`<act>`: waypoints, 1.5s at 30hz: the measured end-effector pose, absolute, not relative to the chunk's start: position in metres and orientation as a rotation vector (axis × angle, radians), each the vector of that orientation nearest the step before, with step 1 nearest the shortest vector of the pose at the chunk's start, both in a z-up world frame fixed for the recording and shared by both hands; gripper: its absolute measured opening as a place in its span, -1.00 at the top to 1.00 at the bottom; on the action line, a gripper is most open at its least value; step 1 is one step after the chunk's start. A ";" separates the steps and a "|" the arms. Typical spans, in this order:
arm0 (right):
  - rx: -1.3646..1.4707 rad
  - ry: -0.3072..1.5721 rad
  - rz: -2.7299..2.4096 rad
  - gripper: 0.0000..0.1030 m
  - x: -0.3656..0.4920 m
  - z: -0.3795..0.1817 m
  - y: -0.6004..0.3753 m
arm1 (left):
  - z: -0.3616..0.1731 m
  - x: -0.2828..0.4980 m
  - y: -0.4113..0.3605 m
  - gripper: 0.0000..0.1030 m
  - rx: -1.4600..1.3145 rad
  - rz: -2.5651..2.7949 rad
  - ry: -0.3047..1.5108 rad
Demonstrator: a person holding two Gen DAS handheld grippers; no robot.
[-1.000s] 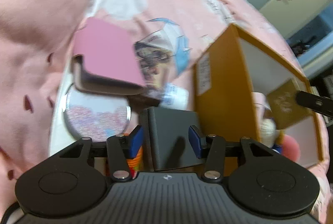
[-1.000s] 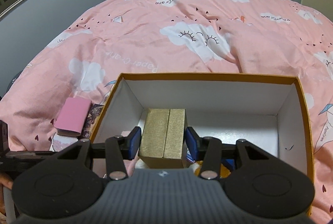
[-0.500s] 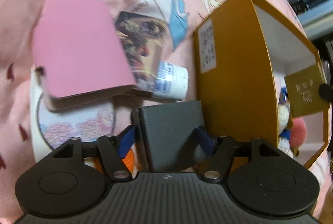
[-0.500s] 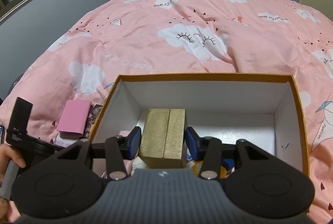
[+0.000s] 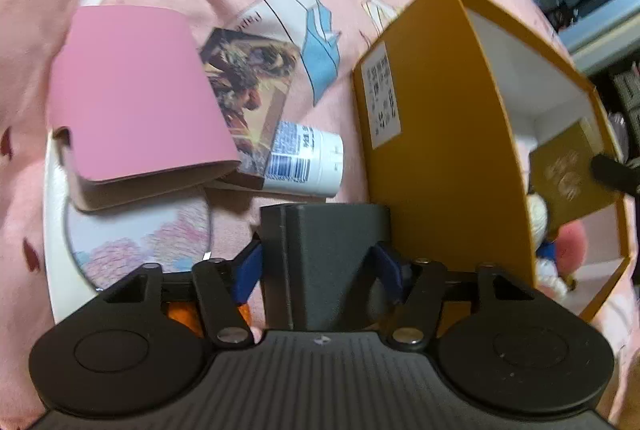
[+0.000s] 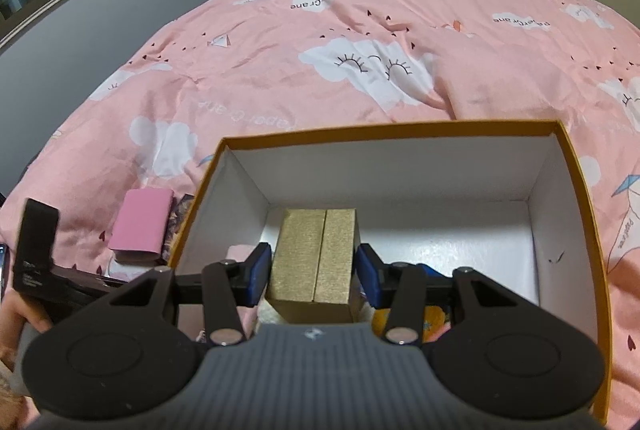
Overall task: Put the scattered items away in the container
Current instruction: 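Lift the gold box over the orange box while the left lifts the black case, then lower the gold box and black case together into the orange box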
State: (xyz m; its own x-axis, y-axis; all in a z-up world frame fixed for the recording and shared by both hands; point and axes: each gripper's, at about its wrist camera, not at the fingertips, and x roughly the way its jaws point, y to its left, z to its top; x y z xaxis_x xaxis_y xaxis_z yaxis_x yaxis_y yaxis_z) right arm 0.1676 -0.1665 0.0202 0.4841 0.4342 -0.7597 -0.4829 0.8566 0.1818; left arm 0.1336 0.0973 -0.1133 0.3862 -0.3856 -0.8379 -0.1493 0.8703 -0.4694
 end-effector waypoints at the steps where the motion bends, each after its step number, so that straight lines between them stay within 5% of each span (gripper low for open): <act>1: -0.055 0.908 0.558 0.04 0.168 0.019 -0.168 | -0.110 0.132 0.100 -0.12 -0.532 -0.158 1.168; 7: -0.040 0.910 0.560 0.04 0.169 0.018 -0.169 | -0.086 0.120 0.101 0.15 -0.609 -0.236 1.075; 20: -0.003 0.859 0.575 0.04 0.174 0.032 -0.174 | -0.074 0.116 0.084 0.24 -0.472 -0.146 1.055; 34: 0.015 0.769 0.591 0.04 0.184 0.044 -0.166 | 0.055 0.119 0.085 0.25 -0.411 -0.190 0.752; 45: 0.075 0.777 0.562 0.04 0.198 0.029 -0.164 | 0.023 0.170 0.020 0.25 -0.272 -0.206 0.757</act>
